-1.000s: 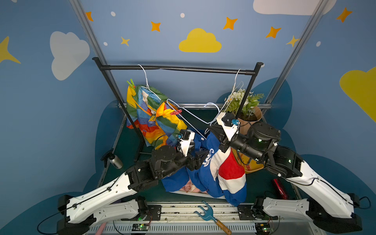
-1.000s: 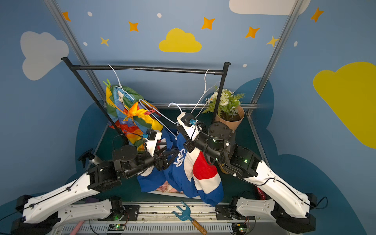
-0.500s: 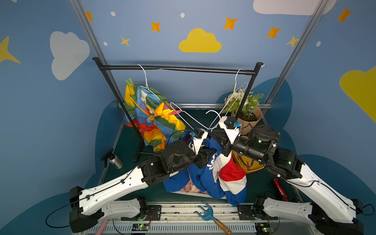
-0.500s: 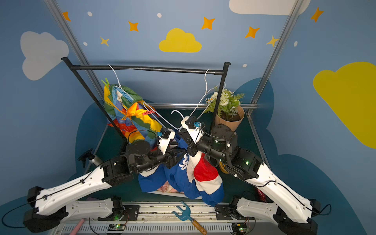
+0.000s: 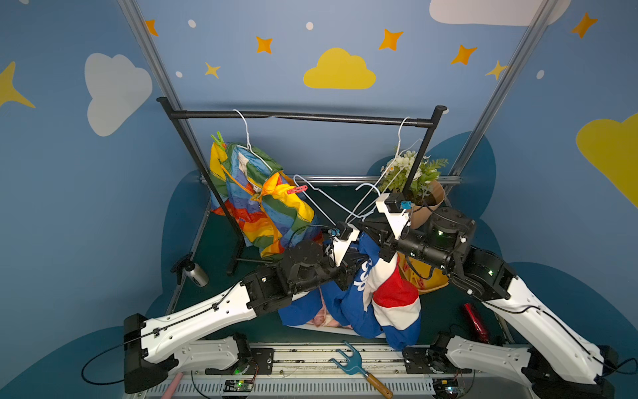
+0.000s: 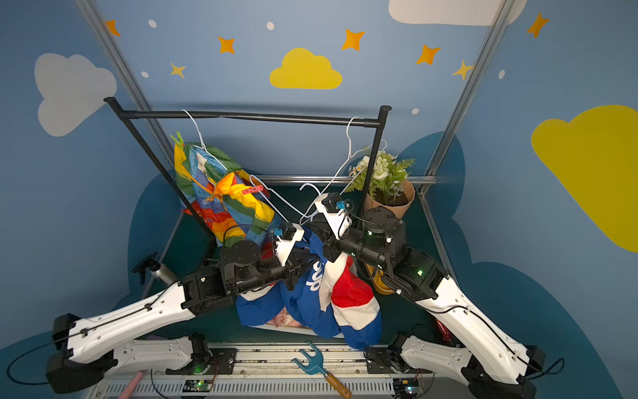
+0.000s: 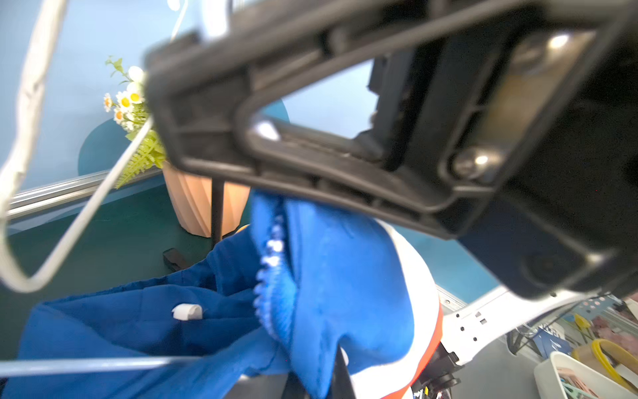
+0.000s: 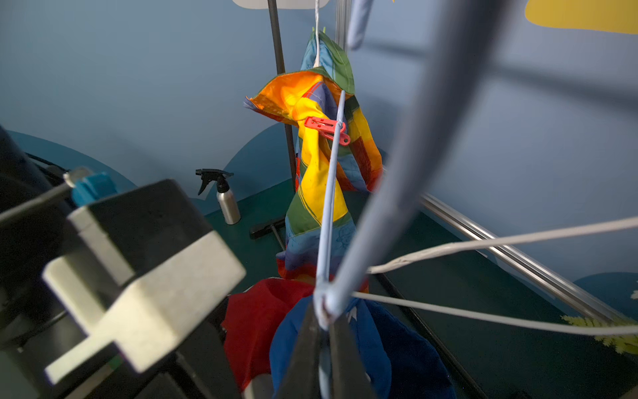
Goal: Remove the clothespins securing jackets to the hanger
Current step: Remove the jacket from the hanger.
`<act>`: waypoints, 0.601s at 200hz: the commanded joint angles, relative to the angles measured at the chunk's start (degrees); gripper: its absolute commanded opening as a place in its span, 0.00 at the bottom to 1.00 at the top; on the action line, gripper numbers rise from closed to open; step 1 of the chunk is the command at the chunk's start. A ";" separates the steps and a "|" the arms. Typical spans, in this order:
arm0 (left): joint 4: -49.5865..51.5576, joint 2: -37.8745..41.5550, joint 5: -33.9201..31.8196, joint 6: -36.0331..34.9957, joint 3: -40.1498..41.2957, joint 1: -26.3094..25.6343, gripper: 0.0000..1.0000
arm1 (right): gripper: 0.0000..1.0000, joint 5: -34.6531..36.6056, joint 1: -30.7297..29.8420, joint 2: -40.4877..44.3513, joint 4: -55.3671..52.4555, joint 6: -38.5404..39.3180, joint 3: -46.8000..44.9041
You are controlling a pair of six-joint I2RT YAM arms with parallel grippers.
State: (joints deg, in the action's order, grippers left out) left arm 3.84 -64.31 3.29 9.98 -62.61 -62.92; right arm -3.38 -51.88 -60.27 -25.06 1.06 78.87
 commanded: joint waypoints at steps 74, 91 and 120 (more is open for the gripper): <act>1.06 -0.22 1.33 -6.51 -0.16 -3.17 0.04 | 0.00 -6.09 7.02 -6.37 -5.01 1.80 8.39; 0.65 0.13 1.02 -7.23 0.14 -3.41 0.04 | 0.00 -8.49 7.45 -7.93 -6.40 1.76 10.13; 3.16 -1.22 1.05 -9.44 -1.86 -4.93 0.04 | 0.00 -7.62 7.62 -8.74 -5.38 1.99 9.73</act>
State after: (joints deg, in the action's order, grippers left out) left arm 3.46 -65.04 0.91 4.01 -62.70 -65.08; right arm -12.23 -45.43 -68.07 -34.74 2.09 87.29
